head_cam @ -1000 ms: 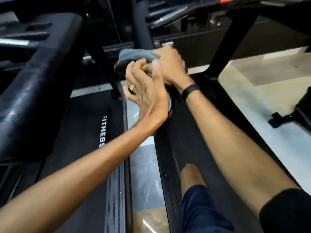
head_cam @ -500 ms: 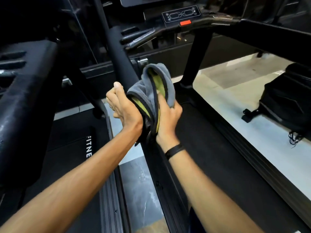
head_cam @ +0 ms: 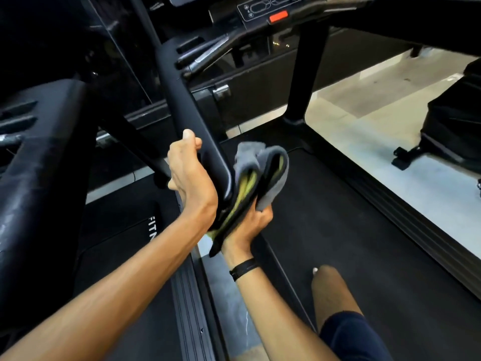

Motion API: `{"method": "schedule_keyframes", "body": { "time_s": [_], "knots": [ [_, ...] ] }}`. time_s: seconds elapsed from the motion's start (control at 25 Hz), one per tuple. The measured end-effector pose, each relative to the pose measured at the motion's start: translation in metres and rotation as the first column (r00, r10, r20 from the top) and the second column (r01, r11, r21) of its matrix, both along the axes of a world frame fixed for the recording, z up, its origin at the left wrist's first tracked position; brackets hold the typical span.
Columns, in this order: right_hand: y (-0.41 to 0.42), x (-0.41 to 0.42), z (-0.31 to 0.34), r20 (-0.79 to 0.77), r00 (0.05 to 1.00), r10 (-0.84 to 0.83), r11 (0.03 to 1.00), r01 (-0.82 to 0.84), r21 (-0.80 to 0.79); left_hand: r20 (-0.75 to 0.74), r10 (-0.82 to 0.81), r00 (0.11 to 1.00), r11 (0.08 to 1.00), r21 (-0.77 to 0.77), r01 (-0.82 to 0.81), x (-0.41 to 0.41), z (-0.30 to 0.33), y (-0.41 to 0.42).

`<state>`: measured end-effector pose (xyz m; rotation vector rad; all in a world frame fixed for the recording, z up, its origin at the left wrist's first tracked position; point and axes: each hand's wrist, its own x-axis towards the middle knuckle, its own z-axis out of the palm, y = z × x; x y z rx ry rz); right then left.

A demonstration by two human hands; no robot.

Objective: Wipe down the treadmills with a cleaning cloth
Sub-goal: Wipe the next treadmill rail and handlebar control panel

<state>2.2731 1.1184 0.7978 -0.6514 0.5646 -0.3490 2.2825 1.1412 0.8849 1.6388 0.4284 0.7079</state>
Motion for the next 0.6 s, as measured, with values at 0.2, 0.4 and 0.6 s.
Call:
{"method": "schedule_keyframes", "body": {
  "time_s": [0.2,0.4,0.6],
  "knots": [
    [-0.009,0.003,0.011,-0.087,0.992,0.096,0.992,-0.103,-0.076,-0.07,0.022,0.997,0.996,0.084,-0.016,0.004,-0.002,0.005],
    [-0.011,0.002,0.002,-0.1,0.986,0.13,0.991,-0.125,0.055,-0.085,0.005,0.996,0.996,0.086,0.002,0.0,0.0,0.002],
    [-0.015,0.005,0.019,0.0,0.996,0.094,0.989,-0.093,-0.113,-0.101,0.005,0.995,0.994,0.109,0.006,0.002,0.001,0.005]
  ]
}}
